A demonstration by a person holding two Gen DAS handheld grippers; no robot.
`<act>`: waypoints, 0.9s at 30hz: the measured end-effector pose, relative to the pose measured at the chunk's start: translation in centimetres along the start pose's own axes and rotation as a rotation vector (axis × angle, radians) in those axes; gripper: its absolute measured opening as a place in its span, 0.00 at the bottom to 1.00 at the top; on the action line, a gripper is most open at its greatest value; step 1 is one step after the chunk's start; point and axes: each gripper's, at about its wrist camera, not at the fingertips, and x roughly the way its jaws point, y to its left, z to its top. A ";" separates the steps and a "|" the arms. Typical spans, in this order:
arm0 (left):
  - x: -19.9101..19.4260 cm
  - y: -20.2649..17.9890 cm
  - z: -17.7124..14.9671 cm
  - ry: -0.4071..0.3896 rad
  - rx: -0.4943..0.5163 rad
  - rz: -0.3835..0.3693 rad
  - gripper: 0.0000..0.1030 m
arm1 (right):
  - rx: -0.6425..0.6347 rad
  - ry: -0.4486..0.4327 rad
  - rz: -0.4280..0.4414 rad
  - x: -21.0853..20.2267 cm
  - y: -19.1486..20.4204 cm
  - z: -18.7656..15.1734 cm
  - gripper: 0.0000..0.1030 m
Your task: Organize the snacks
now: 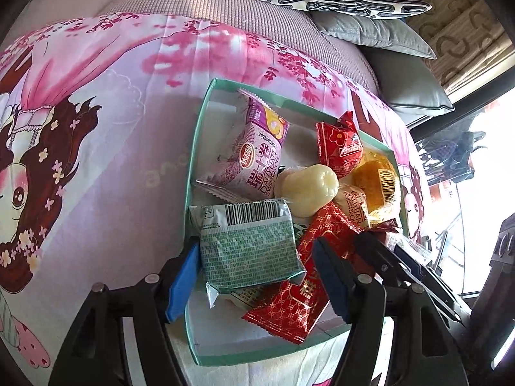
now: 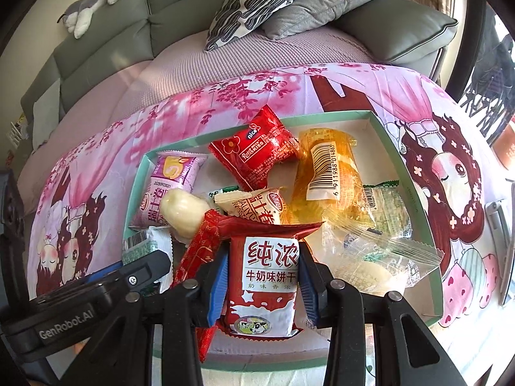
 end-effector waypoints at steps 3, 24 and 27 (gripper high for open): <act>-0.7 -0.3 0.0 -0.020 0.015 0.017 0.78 | 0.004 -0.010 0.003 -0.3 -0.1 0.0 0.48; -6.6 1.3 -1.6 -0.295 0.082 0.413 0.91 | -0.029 -0.122 -0.015 -2.4 0.4 -0.6 1.00; -7.2 1.6 -2.4 -0.315 0.085 0.446 0.91 | -0.029 -0.124 -0.021 -2.6 0.6 -1.0 1.00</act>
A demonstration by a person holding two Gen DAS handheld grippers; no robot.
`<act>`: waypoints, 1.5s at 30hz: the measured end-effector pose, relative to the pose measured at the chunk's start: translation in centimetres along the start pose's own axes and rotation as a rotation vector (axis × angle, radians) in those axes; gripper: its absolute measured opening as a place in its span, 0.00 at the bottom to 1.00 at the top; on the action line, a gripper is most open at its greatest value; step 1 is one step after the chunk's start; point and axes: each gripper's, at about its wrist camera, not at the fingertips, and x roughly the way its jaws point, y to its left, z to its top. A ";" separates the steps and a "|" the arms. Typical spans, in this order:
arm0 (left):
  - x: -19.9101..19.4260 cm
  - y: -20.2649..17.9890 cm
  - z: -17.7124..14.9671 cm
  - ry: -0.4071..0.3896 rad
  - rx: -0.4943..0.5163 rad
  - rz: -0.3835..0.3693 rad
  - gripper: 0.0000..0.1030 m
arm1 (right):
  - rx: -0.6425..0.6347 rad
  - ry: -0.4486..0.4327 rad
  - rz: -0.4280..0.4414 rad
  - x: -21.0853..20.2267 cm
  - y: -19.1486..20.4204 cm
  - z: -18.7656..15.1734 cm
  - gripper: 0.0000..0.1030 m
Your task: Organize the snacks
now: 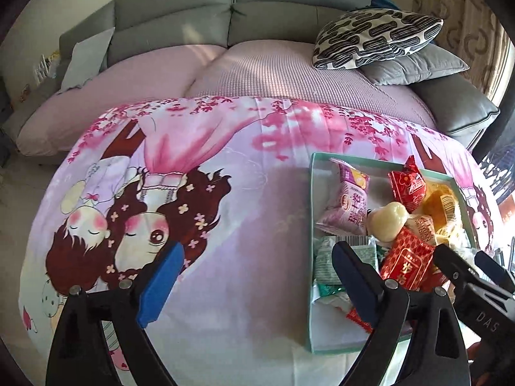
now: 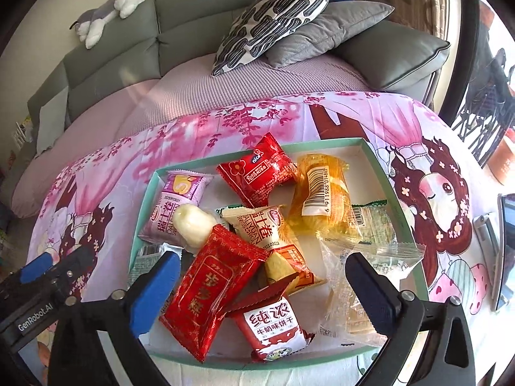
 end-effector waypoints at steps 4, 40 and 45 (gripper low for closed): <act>-0.3 0.4 -1.3 0.006 0.024 0.109 0.91 | -0.009 -0.002 -0.009 -0.5 0.2 -1.0 1.00; 0.8 2.2 -4.2 0.133 -0.008 0.040 0.91 | -0.050 -0.011 -0.003 -2.5 0.7 -4.7 1.00; 0.9 2.3 -4.2 0.143 -0.012 0.023 0.91 | -0.048 -0.007 0.002 -2.3 0.5 -4.7 1.00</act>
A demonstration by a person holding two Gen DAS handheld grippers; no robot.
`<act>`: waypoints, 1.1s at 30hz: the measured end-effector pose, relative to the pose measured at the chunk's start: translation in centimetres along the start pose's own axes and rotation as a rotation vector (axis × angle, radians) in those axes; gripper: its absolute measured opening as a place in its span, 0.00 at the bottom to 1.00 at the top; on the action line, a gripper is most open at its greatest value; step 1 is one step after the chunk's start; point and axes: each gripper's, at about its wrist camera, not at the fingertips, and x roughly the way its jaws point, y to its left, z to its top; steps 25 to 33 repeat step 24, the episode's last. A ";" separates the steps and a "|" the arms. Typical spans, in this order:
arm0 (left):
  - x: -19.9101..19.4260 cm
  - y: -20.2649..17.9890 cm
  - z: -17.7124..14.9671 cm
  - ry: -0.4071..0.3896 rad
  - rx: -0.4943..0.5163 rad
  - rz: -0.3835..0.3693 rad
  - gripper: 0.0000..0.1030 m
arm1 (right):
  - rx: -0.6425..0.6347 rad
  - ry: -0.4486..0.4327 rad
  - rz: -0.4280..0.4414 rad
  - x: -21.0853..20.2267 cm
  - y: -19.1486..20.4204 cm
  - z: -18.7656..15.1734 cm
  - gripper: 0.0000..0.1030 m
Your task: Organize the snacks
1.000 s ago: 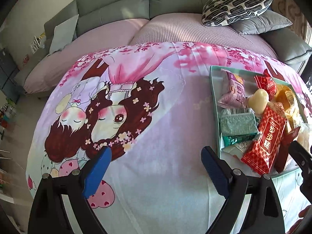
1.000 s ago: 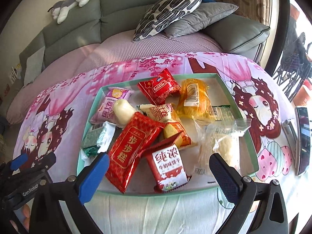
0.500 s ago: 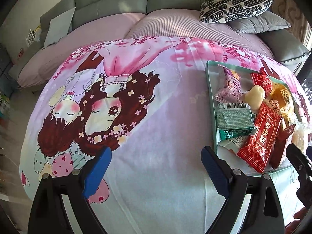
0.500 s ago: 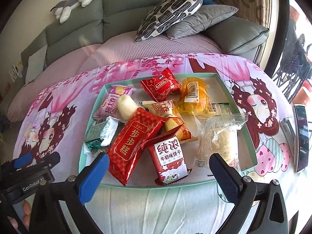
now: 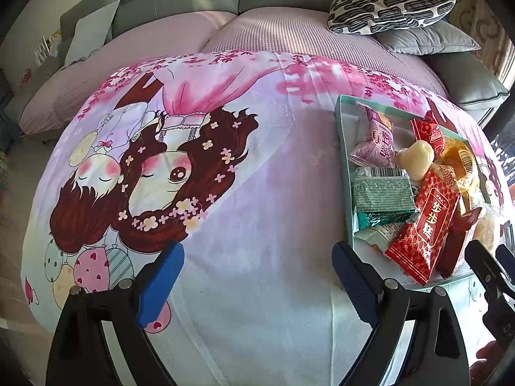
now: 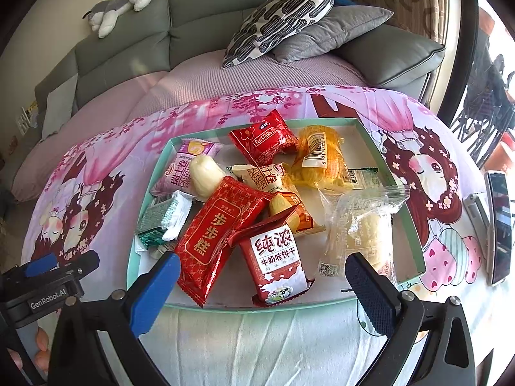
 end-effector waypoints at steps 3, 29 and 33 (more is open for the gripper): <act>0.1 -0.1 0.0 0.006 0.006 0.000 0.91 | -0.002 0.005 0.007 0.1 0.0 0.0 1.00; -0.5 -0.4 -0.1 -0.040 0.036 0.032 0.91 | -0.008 0.012 0.007 0.2 0.1 -0.2 1.00; -0.5 -0.4 -0.1 -0.040 0.036 0.032 0.91 | -0.008 0.012 0.007 0.2 0.1 -0.2 1.00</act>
